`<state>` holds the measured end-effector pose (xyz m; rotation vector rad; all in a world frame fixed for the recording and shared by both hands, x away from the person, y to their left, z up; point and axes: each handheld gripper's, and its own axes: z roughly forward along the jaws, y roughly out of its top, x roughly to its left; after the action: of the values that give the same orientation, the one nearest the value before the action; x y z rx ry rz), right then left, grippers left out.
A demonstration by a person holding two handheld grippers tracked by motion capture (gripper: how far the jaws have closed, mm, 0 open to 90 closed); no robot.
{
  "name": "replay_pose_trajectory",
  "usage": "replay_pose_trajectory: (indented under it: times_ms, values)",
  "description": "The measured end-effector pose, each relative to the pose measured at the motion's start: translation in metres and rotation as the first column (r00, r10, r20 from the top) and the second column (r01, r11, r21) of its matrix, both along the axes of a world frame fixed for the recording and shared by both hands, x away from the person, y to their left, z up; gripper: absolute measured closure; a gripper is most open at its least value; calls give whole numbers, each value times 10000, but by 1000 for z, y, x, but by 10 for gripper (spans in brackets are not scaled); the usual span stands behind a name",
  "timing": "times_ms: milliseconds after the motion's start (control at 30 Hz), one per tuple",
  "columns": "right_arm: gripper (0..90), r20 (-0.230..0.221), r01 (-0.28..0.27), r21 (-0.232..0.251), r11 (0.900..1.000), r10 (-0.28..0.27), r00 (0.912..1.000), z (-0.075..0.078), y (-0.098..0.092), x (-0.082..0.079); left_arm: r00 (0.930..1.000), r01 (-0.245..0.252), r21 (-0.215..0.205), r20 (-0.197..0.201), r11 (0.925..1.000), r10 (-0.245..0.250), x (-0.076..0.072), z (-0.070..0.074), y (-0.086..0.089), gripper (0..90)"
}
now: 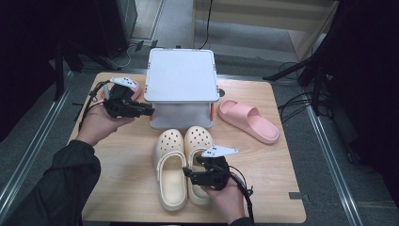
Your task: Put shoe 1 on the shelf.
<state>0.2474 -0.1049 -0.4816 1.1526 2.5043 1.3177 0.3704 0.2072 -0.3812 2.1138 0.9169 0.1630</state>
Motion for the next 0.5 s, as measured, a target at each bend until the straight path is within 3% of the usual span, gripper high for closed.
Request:
replay_pose_trajectory:
  times_ms: [100,167,500]
  values:
    - [341,-30,36,-78,10000,-36,10000,-1,3,1,10000,-56,-115,62,9999,57,8,9,-3,735]
    - [339,-86,108,-82,9999,-108,9999,-2,5,3,9998,-40,169,175,9998,37,15,15,-8,746]
    - [336,-104,439,-503,9978,-445,9990,-9,19,13,9989,-383,443,280,9983,371,45,15,-13,764]
